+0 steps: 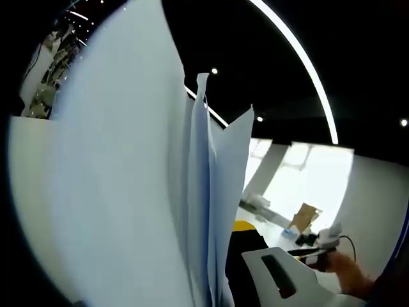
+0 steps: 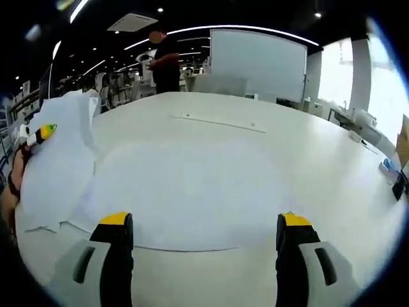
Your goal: Organize the stack of printing papers by aligning and flattening the scattered papers on the table
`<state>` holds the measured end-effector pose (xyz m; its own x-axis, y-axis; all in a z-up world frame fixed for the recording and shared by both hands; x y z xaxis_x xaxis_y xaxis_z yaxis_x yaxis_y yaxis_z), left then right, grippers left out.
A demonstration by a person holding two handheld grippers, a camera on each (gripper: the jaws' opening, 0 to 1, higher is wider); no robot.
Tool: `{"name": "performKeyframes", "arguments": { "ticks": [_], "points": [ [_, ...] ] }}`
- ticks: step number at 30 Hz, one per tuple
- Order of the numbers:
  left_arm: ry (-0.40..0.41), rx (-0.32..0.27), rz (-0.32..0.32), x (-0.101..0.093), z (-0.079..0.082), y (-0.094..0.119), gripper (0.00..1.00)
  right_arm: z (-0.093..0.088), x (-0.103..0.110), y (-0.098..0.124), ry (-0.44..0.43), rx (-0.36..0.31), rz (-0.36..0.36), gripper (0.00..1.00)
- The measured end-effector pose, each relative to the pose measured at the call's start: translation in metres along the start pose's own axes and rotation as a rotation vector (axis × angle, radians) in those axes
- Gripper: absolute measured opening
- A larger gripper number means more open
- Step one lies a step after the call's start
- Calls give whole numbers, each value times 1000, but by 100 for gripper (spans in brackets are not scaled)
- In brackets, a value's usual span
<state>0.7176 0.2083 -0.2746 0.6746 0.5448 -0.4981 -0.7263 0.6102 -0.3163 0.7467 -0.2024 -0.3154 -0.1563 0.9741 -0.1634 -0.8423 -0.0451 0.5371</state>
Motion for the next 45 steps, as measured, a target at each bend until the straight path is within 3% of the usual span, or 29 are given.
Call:
{"name": "performKeyframes", "arguments": {
  "ticks": [45],
  "points": [
    [0, -1, 0, 1, 0, 0, 6, -3, 2, 0, 24, 5, -14, 88]
  ]
}}
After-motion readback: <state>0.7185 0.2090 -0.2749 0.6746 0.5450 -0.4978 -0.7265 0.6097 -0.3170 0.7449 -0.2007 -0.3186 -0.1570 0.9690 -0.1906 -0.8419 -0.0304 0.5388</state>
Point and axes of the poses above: the point that each gripper's makers call its tool centre point, and the gripper's own axes: y roughly backward along the fingers, x roughly to its left, z roughly out of its top, the point moved 6 cm from there along y, roughly backward along the fingers, and after that the axes turned 15 degrees about -z, right-handed, at the moved point
